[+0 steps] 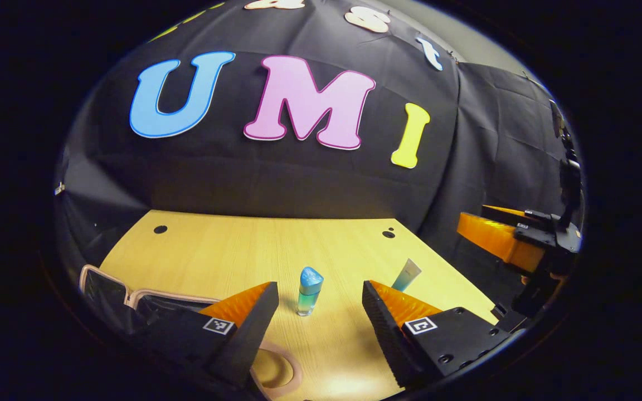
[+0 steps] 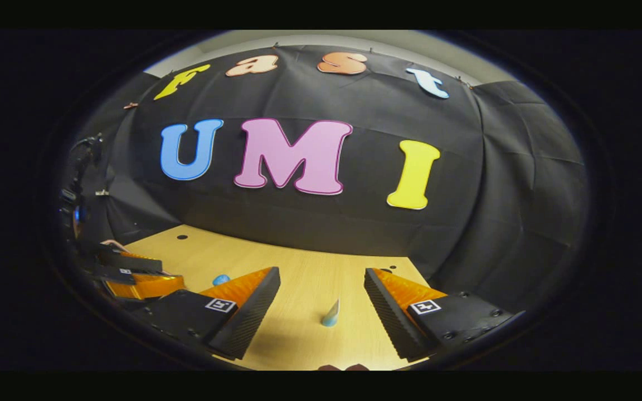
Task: First open the suitcase, pack the skin care products into it, and then close the suitcase.
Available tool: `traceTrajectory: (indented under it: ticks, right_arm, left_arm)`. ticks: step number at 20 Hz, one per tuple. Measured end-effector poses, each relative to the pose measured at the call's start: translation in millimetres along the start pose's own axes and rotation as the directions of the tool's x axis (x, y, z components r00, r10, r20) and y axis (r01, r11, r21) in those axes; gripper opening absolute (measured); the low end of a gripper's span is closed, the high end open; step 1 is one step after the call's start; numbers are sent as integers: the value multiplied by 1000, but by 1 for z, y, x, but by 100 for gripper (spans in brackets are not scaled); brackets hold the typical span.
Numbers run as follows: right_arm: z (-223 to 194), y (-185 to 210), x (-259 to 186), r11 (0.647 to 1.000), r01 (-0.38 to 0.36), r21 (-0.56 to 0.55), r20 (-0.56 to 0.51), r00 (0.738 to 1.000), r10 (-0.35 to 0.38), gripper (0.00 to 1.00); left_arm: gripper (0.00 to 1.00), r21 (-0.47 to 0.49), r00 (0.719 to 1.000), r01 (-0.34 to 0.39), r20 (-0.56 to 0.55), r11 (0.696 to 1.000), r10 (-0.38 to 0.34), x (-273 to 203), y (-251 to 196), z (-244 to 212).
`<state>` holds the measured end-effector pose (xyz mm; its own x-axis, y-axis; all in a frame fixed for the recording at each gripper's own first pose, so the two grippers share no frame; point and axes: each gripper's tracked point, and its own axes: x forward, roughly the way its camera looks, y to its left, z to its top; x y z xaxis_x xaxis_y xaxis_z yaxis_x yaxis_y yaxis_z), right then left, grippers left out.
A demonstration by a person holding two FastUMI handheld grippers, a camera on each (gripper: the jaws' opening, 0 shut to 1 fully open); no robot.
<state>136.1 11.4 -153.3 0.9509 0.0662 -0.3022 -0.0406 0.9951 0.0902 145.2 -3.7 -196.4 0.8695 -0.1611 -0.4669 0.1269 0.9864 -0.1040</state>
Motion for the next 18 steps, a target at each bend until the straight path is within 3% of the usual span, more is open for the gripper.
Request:
traceTrajectory:
  ticks: [4, 12, 13, 15, 16, 18]
  right_arm:
    - [-16, -9, 15, 1000, -29, -9, -36, 999, 28, 97]
    - [-49, -22, 40, 999, -35, -15, -114, 993, 33, 97]
    - [-53, -24, 41, 999, -32, -11, -124, 992, 30, 97]
    - [-59, -27, 47, 1000, -22, -8, -139, 990, 21, 97]
    - [-63, -28, 51, 1000, -18, -9, -146, 989, 16, 97]
    - [-75, -30, 54, 1000, -8, 2, -170, 985, 9, 96]
  left_arm:
    - [96, 23, 995, -48, -81, 999, 50, 53, 6, -26]
    - [97, 96, 979, -68, -185, 993, 85, 133, 14, -72]
    - [92, 103, 978, -70, -191, 992, 88, 140, 17, -73]
    - [97, 124, 977, -82, -187, 989, 104, 151, 25, -73]
    - [92, 128, 977, -70, -191, 989, 94, 158, 25, -76]
    - [96, 124, 974, -30, -219, 992, 57, 164, 18, -85]
